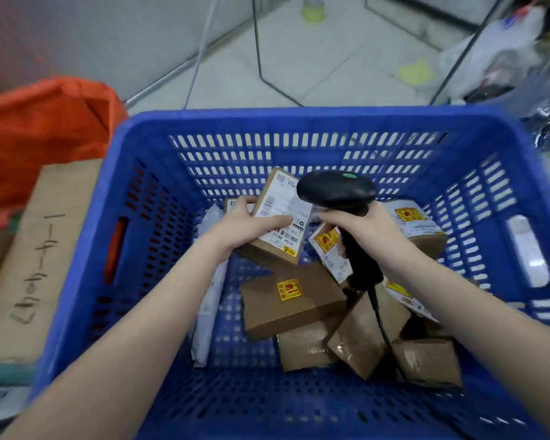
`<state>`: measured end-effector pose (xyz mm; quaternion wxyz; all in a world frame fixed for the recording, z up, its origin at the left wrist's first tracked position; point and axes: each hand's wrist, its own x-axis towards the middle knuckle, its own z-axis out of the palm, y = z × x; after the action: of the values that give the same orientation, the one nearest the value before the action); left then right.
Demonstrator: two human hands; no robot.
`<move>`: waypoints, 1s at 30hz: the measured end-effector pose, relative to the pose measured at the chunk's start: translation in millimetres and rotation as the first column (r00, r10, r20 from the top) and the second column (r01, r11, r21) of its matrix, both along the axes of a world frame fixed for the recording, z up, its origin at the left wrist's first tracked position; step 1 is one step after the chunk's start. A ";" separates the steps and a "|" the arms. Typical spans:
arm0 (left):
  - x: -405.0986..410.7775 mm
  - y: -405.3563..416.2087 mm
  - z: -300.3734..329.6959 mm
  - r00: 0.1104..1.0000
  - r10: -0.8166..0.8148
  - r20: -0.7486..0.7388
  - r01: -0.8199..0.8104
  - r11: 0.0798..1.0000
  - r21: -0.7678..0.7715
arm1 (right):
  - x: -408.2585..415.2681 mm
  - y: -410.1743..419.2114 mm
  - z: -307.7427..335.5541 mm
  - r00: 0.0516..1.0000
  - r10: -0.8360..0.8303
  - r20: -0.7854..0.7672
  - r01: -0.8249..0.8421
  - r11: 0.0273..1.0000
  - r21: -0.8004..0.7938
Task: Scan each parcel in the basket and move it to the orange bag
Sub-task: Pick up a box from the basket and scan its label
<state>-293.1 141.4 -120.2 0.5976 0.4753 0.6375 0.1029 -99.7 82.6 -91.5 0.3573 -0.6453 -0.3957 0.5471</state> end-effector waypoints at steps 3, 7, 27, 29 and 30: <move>8.1 -5.9 65.7 0.993 0.006 0.119 -0.015 0.997 0.069 | 2.5 -6.9 52.1 0.998 -0.047 -0.040 0.051 0.993 0.106; 11.8 -30.0 144.8 0.973 -0.123 0.194 0.082 0.975 0.207 | 1.8 -29.4 123.0 0.995 -0.037 -0.097 0.062 0.959 0.275; -7.3 -125.9 318.1 0.935 0.076 0.346 -0.301 0.687 0.662 | -4.2 -133.4 279.6 0.987 -0.069 -0.145 0.136 0.840 0.525; -8.6 -130.9 321.4 0.932 0.086 0.353 -0.316 0.670 0.672 | -3.9 -136.8 280.7 0.991 -0.067 -0.119 0.120 0.851 0.511; -9.5 -133.0 322.7 0.933 0.085 0.350 -0.314 0.665 0.677 | -4.2 -138.3 281.3 0.993 -0.065 -0.101 0.107 0.856 0.505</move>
<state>-302.6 8.4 202.5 0.4326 0.5779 0.4993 0.4792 -103.9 -55.8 189.8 0.5547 -0.5224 -0.4824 0.4320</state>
